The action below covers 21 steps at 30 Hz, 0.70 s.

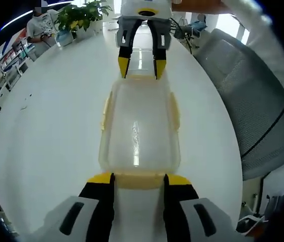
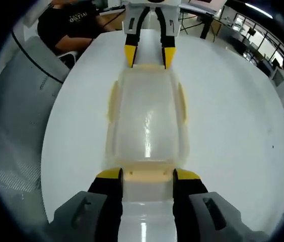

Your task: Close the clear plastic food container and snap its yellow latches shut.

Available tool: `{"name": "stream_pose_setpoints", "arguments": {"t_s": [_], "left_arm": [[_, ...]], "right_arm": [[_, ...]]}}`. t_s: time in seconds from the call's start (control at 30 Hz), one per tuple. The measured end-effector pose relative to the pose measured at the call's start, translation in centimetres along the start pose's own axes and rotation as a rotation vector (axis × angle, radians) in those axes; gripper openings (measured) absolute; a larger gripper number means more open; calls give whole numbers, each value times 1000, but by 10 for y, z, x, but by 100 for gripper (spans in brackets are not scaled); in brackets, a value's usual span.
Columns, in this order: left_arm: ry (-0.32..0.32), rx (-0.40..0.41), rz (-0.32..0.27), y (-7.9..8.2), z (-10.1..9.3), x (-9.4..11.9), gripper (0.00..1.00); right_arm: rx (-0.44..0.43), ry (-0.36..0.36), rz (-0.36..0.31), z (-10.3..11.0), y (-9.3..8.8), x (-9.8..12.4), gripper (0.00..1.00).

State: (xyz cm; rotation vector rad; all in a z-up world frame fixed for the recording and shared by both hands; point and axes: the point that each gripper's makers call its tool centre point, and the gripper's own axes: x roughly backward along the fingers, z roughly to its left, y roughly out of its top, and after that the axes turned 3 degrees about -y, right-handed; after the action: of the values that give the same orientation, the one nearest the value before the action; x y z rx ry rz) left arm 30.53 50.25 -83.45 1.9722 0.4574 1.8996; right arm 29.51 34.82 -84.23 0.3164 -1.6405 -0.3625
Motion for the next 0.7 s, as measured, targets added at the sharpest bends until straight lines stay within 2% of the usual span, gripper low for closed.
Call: {"name": "stream_pose_setpoints", "arguments": {"t_s": [0.23, 0.47, 0.7], "left_arm": [[-12, -22, 65, 0, -2, -1, 33], [-16, -29, 91, -4, -4, 3, 33], [0, -14, 91, -2, -4, 19, 33]], "right_arm": [[13, 4, -8, 1, 1, 1, 35], [26, 6, -16, 6, 7, 5, 35], [38, -11, -38, 2, 18, 18, 35]]}}
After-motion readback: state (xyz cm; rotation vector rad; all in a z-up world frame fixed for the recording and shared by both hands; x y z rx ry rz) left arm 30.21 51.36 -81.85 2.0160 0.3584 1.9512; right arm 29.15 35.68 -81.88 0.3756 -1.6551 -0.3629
